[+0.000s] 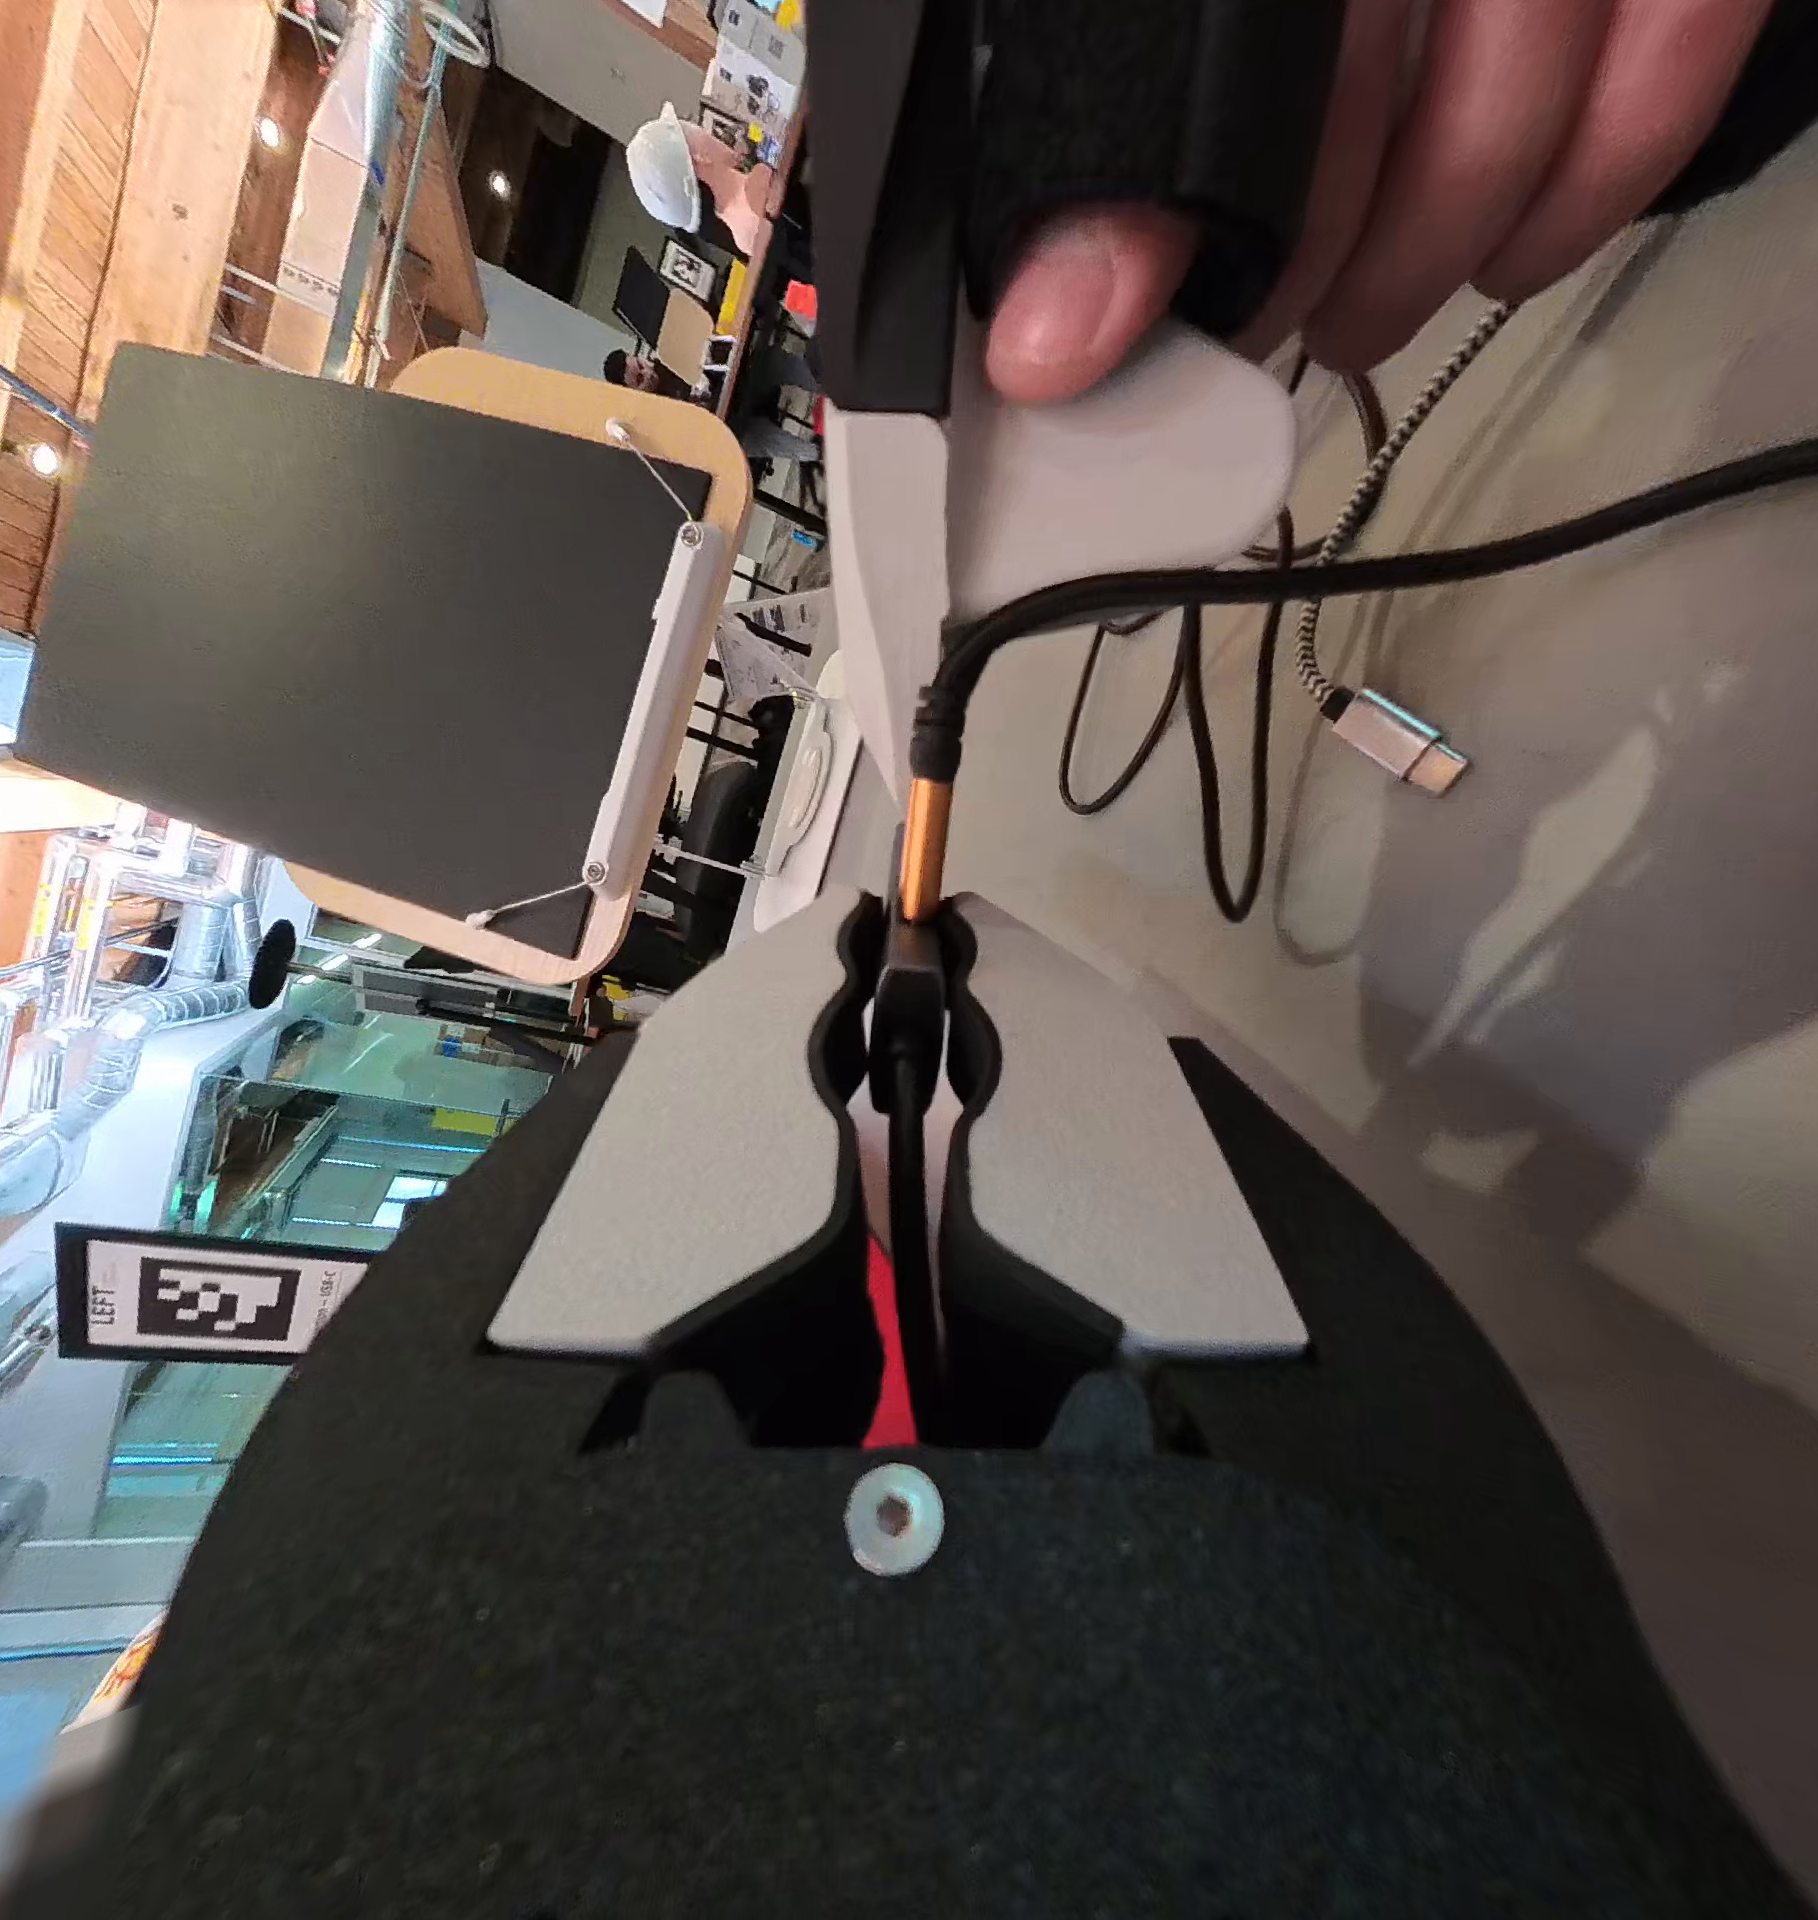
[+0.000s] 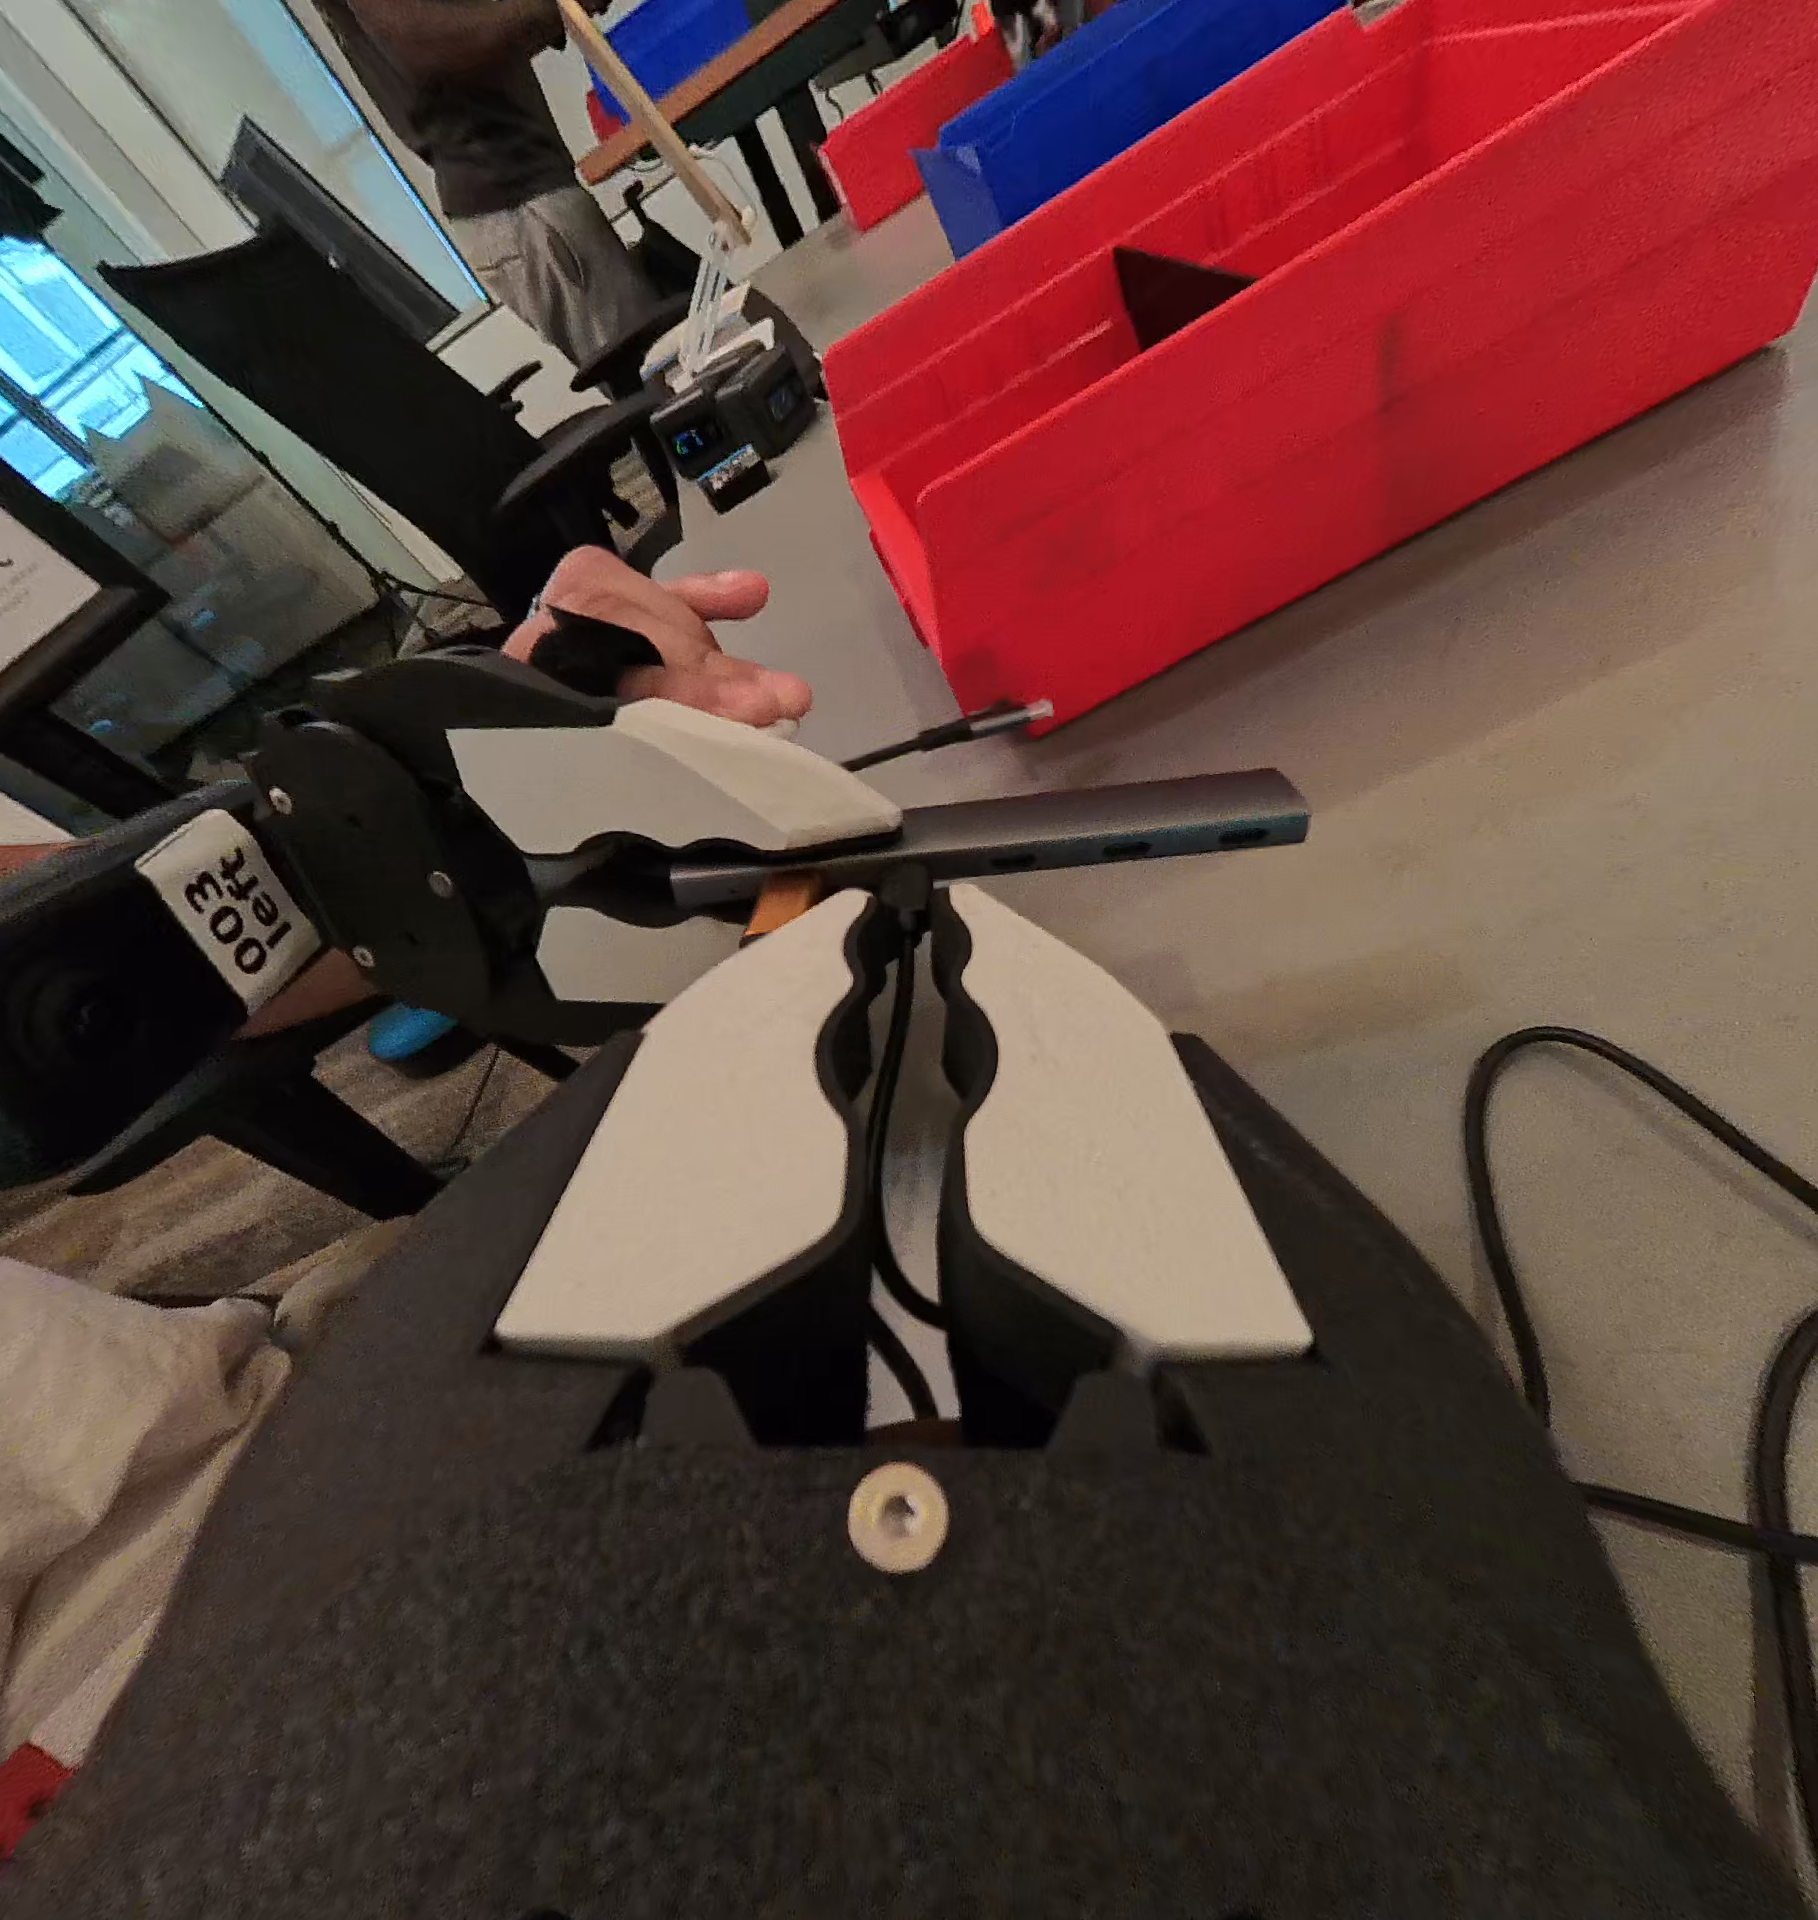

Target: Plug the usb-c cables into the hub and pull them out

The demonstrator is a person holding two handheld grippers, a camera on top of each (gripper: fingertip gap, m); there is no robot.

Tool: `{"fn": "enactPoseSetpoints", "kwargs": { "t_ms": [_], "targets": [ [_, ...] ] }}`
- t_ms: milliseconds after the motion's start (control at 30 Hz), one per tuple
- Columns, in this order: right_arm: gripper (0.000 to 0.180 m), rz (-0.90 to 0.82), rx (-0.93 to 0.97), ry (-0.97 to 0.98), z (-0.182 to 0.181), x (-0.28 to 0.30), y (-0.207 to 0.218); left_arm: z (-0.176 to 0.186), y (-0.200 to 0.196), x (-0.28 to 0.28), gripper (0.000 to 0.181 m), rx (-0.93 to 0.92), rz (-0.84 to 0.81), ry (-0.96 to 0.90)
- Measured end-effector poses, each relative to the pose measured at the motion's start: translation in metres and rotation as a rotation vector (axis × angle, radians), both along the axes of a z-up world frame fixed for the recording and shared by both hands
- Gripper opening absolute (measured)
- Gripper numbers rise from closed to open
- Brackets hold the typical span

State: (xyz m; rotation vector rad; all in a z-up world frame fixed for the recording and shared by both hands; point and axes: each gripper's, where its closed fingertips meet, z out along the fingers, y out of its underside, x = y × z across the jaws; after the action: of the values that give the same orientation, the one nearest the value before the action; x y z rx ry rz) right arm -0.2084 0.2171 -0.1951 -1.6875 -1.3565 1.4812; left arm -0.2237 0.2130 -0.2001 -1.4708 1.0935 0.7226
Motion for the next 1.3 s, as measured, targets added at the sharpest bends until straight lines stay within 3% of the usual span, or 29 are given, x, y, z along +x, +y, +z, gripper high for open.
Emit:
{"fn": "enactPoseSetpoints", "kwargs": {
  "t_ms": [133, 233, 433, 733, 867, 967, 1133, 1300],
  "targets": [
    [0.007, -0.034, 0.047, 0.034, 0.025, 0.014, 0.016, 0.006, 0.009, -0.008, 0.009, 0.022, 0.047, 0.003],
    [0.008, -0.014, 0.185, 0.010, 0.042, 0.040, 0.028, 0.005, 0.008, -0.027, 0.009, 0.037, 0.053, -0.002],
    [0.021, 0.243, 0.383, -0.374, -0.029, 0.068, 0.014, -0.002, -0.014, -0.036, 0.009, -0.028, -0.106, -0.029],
    [0.019, 0.545, 0.450, -0.442, -0.073, 0.049, 0.008, -0.008, -0.021, -0.037, 0.009, -0.060, -0.116, 0.019],
    [0.018, 0.587, 0.506, -0.478, -0.081, 0.046, 0.015, -0.014, -0.022, -0.033, 0.009, -0.080, -0.127, 0.038],
    [0.007, 0.626, 0.475, -0.474, -0.084, 0.045, 0.012, -0.015, -0.023, -0.035, 0.009, -0.084, -0.126, 0.034],
    [0.002, 0.557, 0.418, -0.409, -0.069, 0.045, 0.014, -0.013, -0.022, -0.037, 0.009, -0.064, -0.107, 0.052],
    [0.001, 0.257, 0.400, -0.379, -0.022, 0.056, 0.031, -0.010, -0.018, -0.034, 0.009, -0.018, -0.082, 0.106]
  ]
}}
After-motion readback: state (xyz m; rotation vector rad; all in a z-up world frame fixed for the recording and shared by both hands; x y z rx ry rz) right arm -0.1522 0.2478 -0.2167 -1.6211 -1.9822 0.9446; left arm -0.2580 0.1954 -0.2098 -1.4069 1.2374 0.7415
